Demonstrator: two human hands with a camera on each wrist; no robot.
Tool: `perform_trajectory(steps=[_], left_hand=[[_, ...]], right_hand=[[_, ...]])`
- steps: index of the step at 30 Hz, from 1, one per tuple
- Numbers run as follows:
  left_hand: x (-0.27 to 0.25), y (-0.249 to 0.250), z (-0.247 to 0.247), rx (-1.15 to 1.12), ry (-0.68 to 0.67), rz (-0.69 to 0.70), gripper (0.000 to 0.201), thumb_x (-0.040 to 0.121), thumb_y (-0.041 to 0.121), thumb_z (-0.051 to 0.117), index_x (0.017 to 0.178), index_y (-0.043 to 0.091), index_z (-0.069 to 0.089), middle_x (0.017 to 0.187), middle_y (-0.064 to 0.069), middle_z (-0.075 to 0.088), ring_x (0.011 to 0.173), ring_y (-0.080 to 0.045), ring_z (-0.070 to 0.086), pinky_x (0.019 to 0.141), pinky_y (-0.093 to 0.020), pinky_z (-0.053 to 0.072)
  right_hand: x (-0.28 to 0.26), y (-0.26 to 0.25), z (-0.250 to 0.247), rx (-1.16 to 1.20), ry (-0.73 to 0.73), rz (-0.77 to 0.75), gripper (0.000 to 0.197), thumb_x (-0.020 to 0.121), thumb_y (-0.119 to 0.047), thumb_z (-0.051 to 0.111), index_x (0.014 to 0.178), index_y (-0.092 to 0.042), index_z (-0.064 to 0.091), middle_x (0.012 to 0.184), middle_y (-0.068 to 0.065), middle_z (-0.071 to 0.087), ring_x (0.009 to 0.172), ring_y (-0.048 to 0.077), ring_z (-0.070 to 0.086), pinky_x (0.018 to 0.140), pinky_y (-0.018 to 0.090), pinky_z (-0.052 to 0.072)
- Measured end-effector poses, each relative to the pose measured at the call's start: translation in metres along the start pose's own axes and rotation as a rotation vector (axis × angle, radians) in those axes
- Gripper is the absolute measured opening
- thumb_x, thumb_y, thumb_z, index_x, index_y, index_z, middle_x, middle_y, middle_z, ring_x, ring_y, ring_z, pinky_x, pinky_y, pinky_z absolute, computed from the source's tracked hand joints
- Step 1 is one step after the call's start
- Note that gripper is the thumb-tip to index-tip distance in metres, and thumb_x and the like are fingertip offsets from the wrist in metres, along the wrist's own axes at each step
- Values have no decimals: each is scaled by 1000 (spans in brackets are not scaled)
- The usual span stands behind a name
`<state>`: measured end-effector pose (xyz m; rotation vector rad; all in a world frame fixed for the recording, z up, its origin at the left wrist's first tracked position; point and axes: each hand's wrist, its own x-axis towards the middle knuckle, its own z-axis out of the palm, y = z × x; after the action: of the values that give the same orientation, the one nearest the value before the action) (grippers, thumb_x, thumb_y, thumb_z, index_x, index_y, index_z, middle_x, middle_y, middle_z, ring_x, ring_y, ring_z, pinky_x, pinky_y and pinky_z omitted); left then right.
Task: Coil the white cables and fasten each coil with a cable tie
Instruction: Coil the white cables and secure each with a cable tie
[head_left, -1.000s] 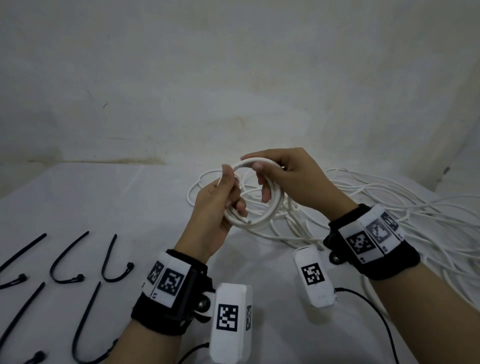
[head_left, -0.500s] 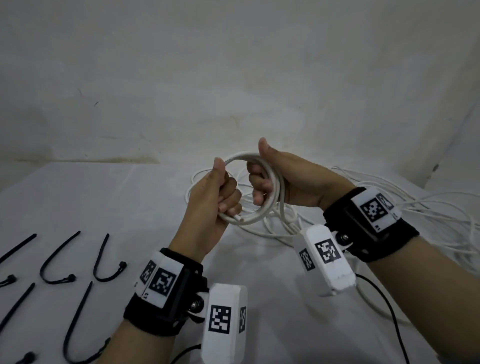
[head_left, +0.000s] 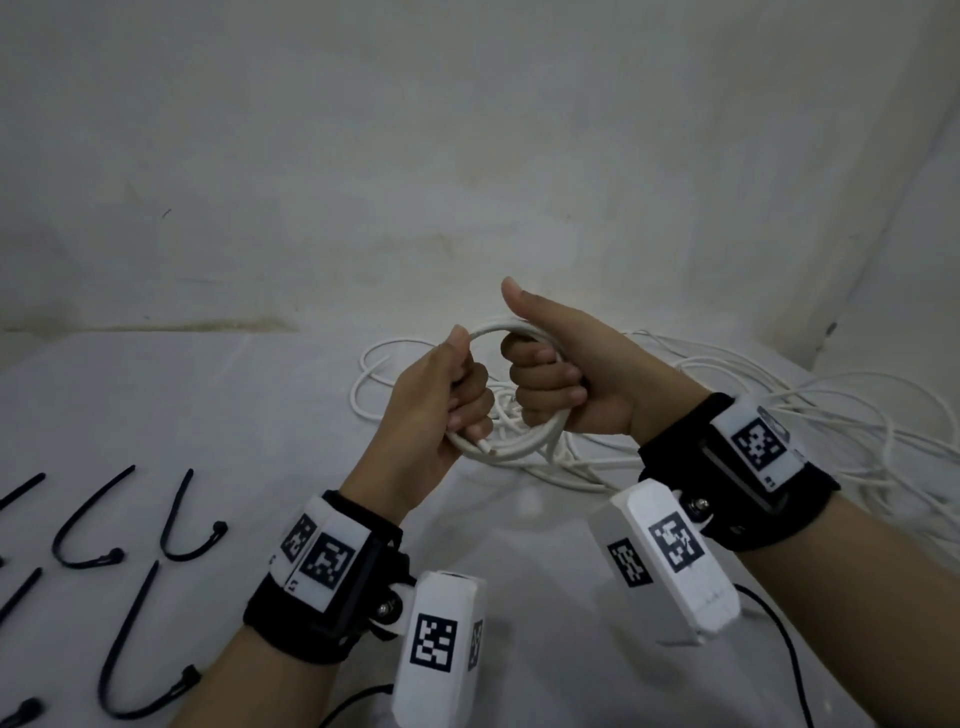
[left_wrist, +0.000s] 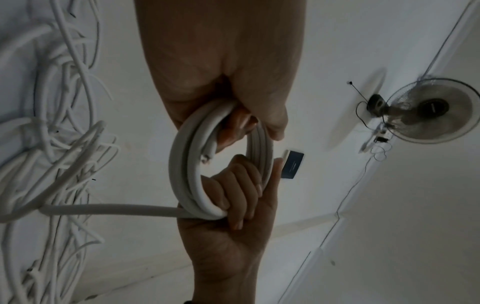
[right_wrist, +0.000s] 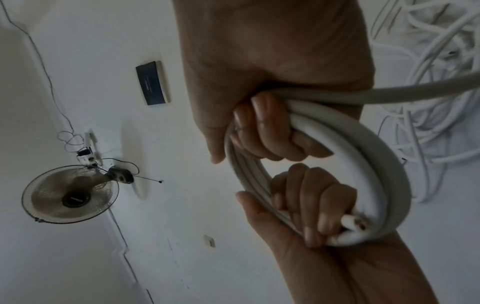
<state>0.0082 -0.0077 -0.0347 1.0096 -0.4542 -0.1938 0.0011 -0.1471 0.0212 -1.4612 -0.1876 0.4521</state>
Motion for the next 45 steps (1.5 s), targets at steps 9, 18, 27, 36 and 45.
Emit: perform_trajectory(steps=[9, 18, 27, 36, 45], left_hand=[[18, -20, 12, 117, 80, -478, 77, 81, 77, 21, 100, 11, 55, 77, -9, 56, 66, -20, 56, 61, -28, 51], [26, -45, 43, -225, 126, -548, 13, 94, 10, 52, 84, 4, 56, 72, -13, 67, 57, -13, 68, 59, -25, 57], [36, -29, 43, 73, 216, -287, 19, 93, -5, 50, 111, 3, 50, 75, -9, 65, 51, -7, 66, 52, -20, 56], [61, 1, 21, 561, 38, -205, 28, 94, -1, 50, 120, 3, 58, 87, -12, 64, 67, -13, 64, 68, -25, 57], [86, 19, 14, 700, 55, 27, 36, 94, -3, 46, 127, 9, 55, 96, -8, 62, 65, -12, 62, 64, -21, 56]], right_hand=[[-28, -18, -24, 280, 158, -286, 50, 77, -43, 54, 43, -20, 27, 29, -7, 18, 24, 6, 15, 36, 17, 20], [-45, -5, -41, 435, 356, -407, 58, 87, -47, 51, 41, -20, 28, 31, -7, 18, 25, 6, 15, 37, 20, 17], [-44, 6, -50, 596, 511, -492, 59, 90, -48, 52, 42, -20, 30, 34, -6, 18, 28, 8, 16, 36, 18, 21], [-10, 14, -38, 649, 559, -494, 54, 89, -45, 57, 53, -19, 26, 37, -5, 17, 30, 9, 15, 36, 19, 17], [20, 12, -38, 703, 652, -561, 53, 89, -47, 56, 55, -20, 26, 40, -5, 18, 31, 9, 16, 40, 20, 21]])
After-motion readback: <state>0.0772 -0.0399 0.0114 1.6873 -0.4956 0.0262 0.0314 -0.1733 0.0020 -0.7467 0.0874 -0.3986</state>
